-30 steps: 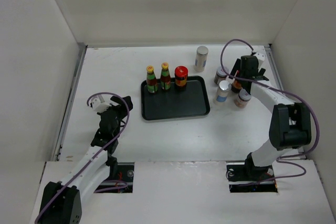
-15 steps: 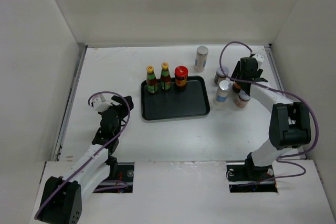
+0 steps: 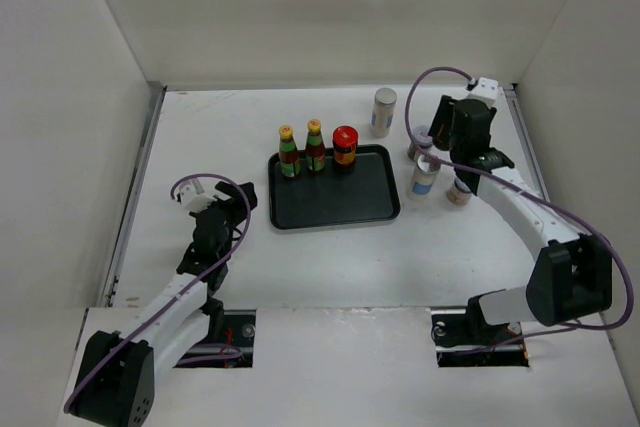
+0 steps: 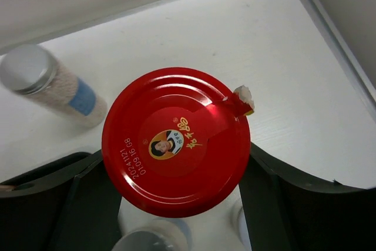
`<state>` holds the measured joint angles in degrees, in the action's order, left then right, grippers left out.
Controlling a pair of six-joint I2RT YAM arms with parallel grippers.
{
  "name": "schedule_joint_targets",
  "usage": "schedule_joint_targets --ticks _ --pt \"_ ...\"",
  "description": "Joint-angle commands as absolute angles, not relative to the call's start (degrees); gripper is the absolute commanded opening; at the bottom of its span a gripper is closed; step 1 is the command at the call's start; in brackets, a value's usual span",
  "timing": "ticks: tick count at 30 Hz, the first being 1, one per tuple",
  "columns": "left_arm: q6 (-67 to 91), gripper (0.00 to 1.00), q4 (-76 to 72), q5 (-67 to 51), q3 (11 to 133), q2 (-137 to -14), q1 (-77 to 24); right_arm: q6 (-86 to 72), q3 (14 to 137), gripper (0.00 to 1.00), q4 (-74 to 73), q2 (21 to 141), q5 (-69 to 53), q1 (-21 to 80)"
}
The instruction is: Organize the condiment bottles
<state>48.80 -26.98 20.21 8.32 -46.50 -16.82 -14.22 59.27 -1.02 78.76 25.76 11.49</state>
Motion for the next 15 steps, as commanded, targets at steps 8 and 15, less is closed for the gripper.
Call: schedule_joint_targets --ticks 8,15 --pt "47.7 0.71 -29.8 19.9 8.7 -44.4 -17.2 -9.5 74.4 0.56 8.3 86.3 25.1 26.4" --pt "46.9 0.7 -29.5 20.2 8.6 -43.7 -17.3 -13.5 74.8 0.56 12.6 94.8 24.5 29.8"
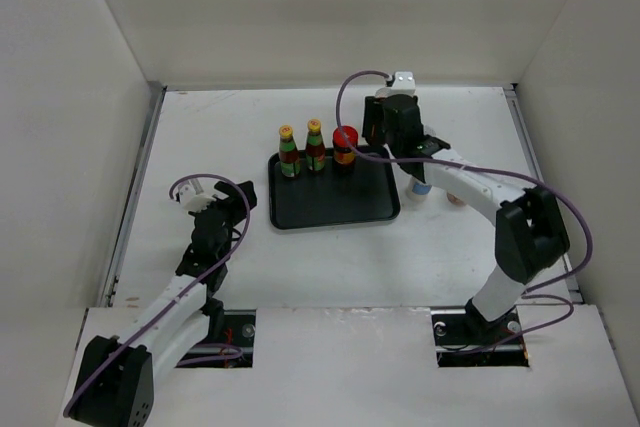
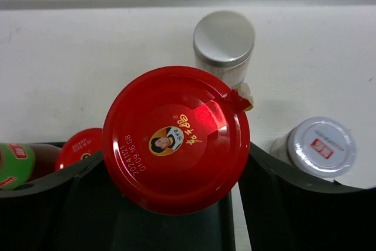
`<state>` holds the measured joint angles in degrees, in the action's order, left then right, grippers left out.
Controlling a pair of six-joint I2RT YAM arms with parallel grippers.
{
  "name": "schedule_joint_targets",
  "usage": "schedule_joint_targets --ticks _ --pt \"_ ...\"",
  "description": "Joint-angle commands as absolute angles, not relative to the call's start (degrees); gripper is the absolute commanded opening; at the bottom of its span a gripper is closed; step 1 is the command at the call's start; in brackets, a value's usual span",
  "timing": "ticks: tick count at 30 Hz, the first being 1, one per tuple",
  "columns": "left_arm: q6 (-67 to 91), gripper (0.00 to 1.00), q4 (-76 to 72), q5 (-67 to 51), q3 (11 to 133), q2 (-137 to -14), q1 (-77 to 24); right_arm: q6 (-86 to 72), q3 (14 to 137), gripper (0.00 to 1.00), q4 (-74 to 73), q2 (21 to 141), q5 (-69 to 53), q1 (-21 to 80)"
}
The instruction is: Organize the condiment bottles
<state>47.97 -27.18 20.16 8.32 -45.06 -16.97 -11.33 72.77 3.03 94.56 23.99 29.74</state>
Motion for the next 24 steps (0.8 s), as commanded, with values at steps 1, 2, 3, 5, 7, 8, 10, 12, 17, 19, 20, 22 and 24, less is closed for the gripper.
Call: schedule_joint_targets --ticks 1,2,3,5,7,8,10,12,17,19,20,22,24 --pt "46.9 0.7 -29.5 20.2 8.6 -43.6 -17.3 -14.5 74.2 0.56 13.5 95.4 24.1 29.8" --pt "46.8 0.7 -29.6 20.3 8.6 -43.7 -17.3 -15.5 73.7 0.56 14.1 95.9 23.6 29.9" --pt "46.8 0.7 -29.8 20.3 8.6 -44.0 -17.3 -16.3 73.3 0.56 14.5 96.4 23.2 29.9" --pt "46.8 0.7 -29.6 20.0 8.8 -44.5 -17.3 -17.1 72.7 0.56 15.1 97.0 23.0 29.9" --pt "46.8 0.7 -29.8 20.1 8.8 -44.4 -17.4 -17.8 71.5 0.56 15.8 97.1 22.9 30.0" --pt "46.8 0.7 -29.9 20.3 8.8 -44.4 -17.6 -18.3 70.7 0.56 16.3 97.1 22.9 30.1" --pt "46.8 0.7 -30.1 20.4 8.8 -45.1 -17.6 -19.3 69.5 0.56 17.3 97.7 22.9 30.1" --pt "46.8 0.7 -30.1 20.0 9.0 -45.4 -17.6 -20.1 68.5 0.56 18.2 98.8 23.4 30.1" --pt "46.8 0.7 -30.1 20.1 9.0 -45.4 -17.8 -21.6 66.4 0.57 21.0 100.8 23.6 30.0" --pt "46.8 0.7 -30.1 19.9 9.0 -45.0 -17.8 -21.6 66.2 0.57 22.0 101.2 24.0 30.1" --pt "46.8 0.7 -30.1 20.0 8.9 -44.7 -17.8 -21.4 66.0 0.58 22.6 101.3 24.3 30.1" --pt "46.6 0.7 -30.1 20.3 8.8 -44.6 -17.9 -20.8 65.9 0.58 23.0 101.8 24.9 30.1" --pt "46.6 0.7 -30.1 20.1 8.8 -44.9 -17.9 -20.6 66.2 0.62 23.1 102.4 25.1 30.1"
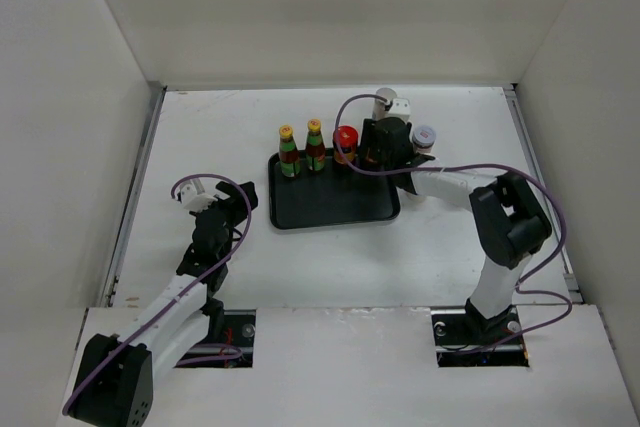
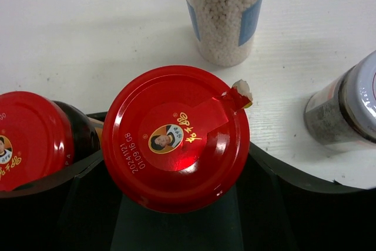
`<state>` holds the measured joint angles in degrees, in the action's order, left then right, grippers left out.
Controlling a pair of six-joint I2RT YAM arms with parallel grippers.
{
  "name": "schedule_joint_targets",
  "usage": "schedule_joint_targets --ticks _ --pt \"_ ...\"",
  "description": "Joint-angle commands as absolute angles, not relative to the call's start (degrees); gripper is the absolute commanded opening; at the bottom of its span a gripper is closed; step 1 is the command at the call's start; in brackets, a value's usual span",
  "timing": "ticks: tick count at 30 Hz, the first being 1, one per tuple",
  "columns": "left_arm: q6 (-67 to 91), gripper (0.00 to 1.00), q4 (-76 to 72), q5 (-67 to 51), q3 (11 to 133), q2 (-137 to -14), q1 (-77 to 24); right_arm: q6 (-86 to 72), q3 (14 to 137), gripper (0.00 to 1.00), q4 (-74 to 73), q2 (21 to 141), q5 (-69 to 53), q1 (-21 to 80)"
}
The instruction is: Organize the condiment bottles
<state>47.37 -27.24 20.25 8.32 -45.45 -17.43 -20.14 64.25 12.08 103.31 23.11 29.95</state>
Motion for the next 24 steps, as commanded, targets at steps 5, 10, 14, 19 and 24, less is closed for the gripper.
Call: schedule_joint_targets --ticks 5,10,14,19,24 --pt "46.6 0.7 -30.1 20.3 8.7 -44.2 -17.9 -20.3 65.4 0.84 22.4 102.0 25.4 30.3" --pt "46.6 0.7 -30.1 20.1 8.9 -44.7 -18.1 -21.1 64.2 0.95 20.2 97.3 25.1 30.5" --pt "46.6 0.7 -30.1 20.0 8.9 -45.2 -18.1 -21.4 62.8 0.95 17.7 91.5 25.1 30.5" --pt "46.5 0.7 -30.2 20.7 8.7 -44.6 -18.3 -21.5 56.7 0.63 16.7 79.8 25.5 30.8" --pt "46.4 0.7 -30.2 20.5 8.8 -44.2 -18.8 -22.9 47.7 0.33 10.8 66.7 31.0 30.0"
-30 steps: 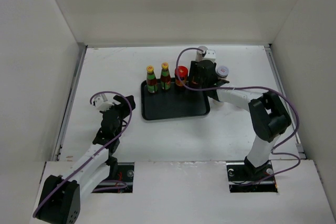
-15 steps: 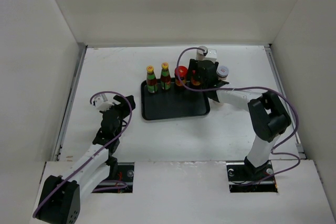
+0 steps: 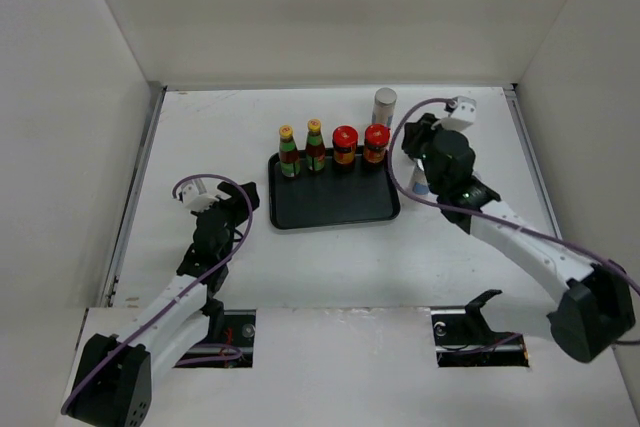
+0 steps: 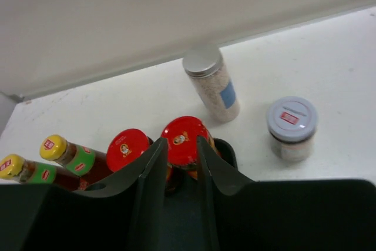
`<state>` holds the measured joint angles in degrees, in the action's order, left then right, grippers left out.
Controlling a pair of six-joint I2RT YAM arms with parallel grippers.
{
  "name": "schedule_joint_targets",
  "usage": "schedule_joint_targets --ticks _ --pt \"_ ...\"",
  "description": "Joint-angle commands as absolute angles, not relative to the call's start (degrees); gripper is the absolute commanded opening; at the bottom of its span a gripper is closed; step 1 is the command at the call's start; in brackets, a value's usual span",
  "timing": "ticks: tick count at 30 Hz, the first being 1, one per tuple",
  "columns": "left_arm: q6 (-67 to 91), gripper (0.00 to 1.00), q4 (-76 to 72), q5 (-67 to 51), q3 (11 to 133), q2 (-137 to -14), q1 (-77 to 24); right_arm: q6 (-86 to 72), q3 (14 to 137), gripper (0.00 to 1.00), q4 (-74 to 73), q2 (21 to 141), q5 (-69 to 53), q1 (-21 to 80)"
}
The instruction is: Organize the condiment bottles
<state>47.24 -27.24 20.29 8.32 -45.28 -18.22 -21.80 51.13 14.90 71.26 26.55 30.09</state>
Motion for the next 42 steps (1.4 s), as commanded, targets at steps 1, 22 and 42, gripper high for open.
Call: schedule_joint_targets --ticks 1,22,42 --pt "46.4 0.7 -30.2 20.6 8.7 -44.2 -18.9 -23.4 46.9 0.36 8.0 65.0 32.2 29.4" --pt "46.1 0.71 -31.0 20.3 9.0 -45.9 -19.6 -22.6 47.3 0.81 2.2 74.7 28.0 23.5" --pt "46.5 0.71 -31.8 21.5 8.1 -46.2 -18.6 -18.2 58.7 0.55 14.1 79.1 27.8 49.2"
